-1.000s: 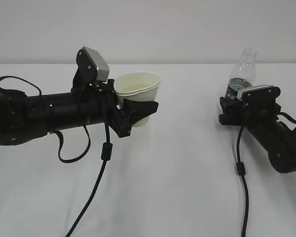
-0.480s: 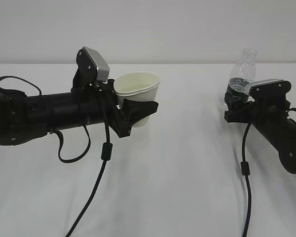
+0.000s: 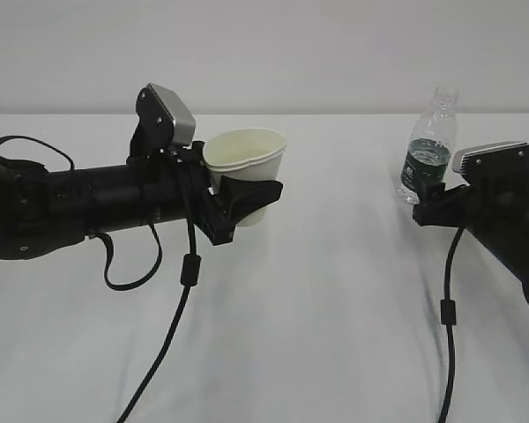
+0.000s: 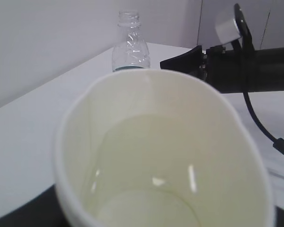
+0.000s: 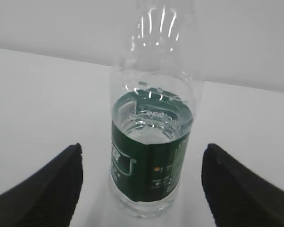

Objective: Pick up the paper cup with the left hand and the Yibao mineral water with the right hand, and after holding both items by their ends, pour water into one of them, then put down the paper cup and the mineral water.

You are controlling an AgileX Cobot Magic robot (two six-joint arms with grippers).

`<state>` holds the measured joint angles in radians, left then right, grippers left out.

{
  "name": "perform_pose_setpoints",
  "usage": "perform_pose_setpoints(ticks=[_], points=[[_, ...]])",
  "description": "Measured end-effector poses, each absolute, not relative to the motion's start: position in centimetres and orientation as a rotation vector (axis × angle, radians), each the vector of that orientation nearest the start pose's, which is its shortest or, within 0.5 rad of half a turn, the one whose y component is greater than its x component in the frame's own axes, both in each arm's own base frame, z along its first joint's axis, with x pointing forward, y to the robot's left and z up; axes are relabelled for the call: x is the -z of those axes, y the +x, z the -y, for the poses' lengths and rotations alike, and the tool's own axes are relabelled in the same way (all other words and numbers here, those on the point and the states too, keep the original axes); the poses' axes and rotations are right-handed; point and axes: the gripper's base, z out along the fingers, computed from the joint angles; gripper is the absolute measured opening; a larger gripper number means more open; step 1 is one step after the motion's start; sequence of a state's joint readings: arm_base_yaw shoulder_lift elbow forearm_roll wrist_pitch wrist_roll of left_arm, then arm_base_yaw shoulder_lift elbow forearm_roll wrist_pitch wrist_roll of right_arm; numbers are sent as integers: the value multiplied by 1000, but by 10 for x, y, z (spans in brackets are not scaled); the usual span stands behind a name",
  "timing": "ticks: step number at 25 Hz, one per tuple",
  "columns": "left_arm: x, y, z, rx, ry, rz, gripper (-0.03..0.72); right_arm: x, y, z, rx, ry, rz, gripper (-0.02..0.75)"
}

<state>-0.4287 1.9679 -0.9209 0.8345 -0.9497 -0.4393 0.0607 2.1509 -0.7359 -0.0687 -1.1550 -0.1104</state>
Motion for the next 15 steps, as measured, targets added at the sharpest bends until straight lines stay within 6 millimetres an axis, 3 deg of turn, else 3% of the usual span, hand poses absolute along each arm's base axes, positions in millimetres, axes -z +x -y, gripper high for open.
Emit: perform_pose_setpoints(ticks=[15], points=[[-161,321,207,785,931,-1540,397,-119,316,-25,1,-222,-1716,592]])
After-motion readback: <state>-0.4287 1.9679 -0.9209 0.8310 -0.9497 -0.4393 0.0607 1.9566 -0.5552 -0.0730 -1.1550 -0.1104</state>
